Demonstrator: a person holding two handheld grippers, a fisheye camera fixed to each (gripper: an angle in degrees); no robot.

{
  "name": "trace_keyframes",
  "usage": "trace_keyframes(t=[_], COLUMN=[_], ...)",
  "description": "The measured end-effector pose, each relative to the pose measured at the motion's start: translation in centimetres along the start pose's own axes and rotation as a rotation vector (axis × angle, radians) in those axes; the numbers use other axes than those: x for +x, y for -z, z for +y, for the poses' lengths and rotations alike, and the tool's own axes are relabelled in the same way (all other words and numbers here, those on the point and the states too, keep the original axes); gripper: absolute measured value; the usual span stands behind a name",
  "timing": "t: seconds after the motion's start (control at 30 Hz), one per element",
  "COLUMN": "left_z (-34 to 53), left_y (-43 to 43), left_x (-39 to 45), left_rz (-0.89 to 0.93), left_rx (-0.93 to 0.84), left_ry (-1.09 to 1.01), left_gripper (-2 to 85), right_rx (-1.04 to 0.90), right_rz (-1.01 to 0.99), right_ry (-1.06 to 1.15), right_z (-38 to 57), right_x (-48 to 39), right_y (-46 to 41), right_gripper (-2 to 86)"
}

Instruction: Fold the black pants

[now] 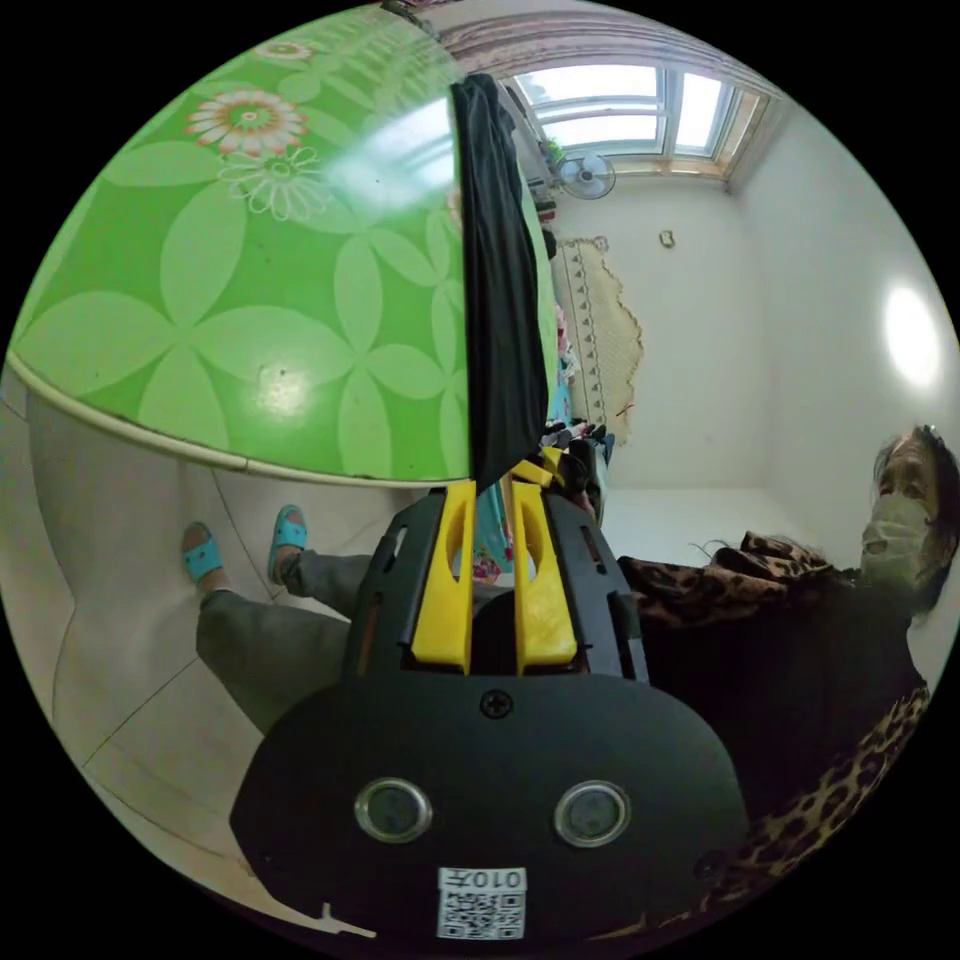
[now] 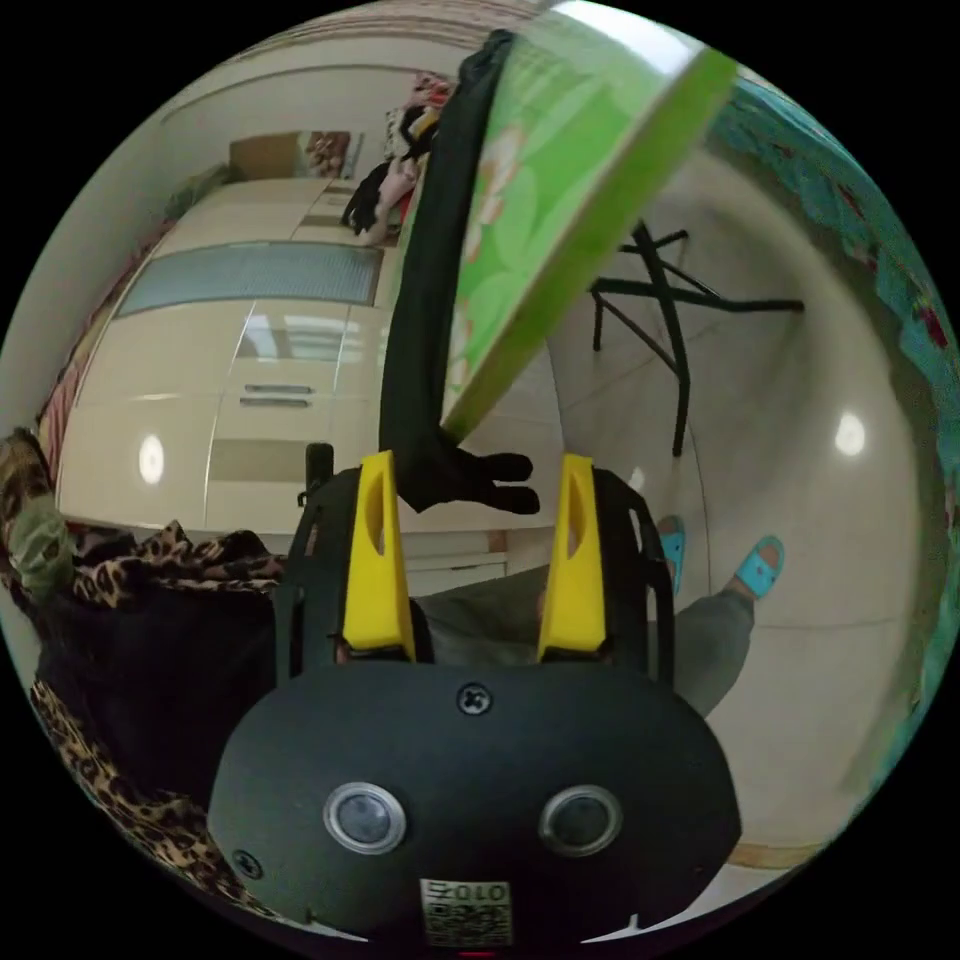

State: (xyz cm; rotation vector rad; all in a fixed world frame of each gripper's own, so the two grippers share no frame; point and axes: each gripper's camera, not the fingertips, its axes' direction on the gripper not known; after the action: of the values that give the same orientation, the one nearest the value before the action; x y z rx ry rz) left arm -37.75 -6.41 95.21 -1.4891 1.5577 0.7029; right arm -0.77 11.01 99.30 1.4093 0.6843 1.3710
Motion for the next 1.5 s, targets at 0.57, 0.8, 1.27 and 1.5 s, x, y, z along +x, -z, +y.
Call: trace_keyframes(t=[0.57,0.8,1.27,1.5], left_z=[5.0,6.5,4.4,3.0], left_y=[1.7,1.9,-1.6,6.3], left_x=[-4.4,-8.9,-8.6,-3.1], left_rz=[0.112,0.29,0.701,0.548], left_rx=[0.122,0.173,0.112,0.116], left_ry=[-0.079,-0.05,-0.137,-0.206], left_gripper=[15.3,19.3,7.8,2.9], right_rx=[-0.159,-0.184,-0.273,-0.298], right_rz=[-0.383,-0.525,-0.406,-0.394], right_ry=[-0.004,-0.117,-0.195,-0.179], right_z=[-1.5,-3.4,-5.4,-4.7], right_x=[-2.6,-5.2,-8.8,-10.6], right_y=[-0.1,0.6,1.8,1.5], right_gripper=[4.1,4.0,3.9,3.9])
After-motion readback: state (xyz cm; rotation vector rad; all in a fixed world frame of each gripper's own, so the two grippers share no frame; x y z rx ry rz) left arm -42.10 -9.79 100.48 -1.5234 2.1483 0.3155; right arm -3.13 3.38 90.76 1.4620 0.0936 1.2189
